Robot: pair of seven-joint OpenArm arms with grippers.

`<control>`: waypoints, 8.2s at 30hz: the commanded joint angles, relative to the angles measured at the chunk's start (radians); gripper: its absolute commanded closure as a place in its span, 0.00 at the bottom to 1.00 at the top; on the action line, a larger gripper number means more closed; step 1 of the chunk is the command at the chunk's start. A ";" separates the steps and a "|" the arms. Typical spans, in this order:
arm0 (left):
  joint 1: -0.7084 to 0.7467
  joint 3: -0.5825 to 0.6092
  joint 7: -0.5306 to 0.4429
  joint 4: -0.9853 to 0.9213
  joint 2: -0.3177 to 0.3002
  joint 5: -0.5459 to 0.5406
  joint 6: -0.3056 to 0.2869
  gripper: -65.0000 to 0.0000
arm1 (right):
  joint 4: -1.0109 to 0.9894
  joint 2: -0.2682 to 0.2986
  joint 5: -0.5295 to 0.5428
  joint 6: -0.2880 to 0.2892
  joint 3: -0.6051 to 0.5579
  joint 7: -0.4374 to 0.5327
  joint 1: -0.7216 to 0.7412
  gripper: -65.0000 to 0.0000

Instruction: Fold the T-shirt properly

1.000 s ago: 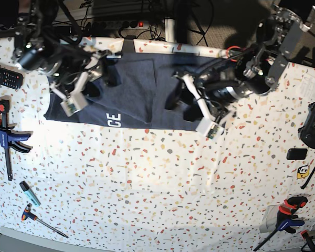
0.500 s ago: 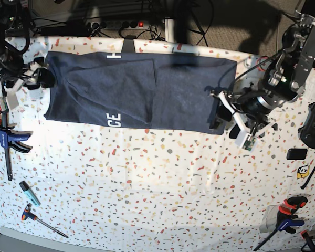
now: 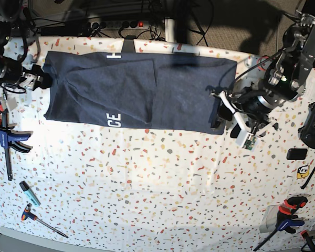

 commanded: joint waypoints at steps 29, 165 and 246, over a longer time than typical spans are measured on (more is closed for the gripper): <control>0.005 -0.010 -0.018 0.014 -0.017 0.069 0.004 0.50 | 0.029 0.027 0.077 0.008 -0.189 0.076 0.022 1.00; -0.097 -0.174 -0.188 -0.594 0.366 0.066 -0.259 0.97 | 0.440 -0.520 -0.893 -0.122 -0.721 0.462 -0.084 1.00; 0.571 -0.912 -0.244 -1.092 0.262 0.172 -0.679 1.00 | -0.418 -0.344 -0.565 -0.040 0.019 0.478 -0.411 1.00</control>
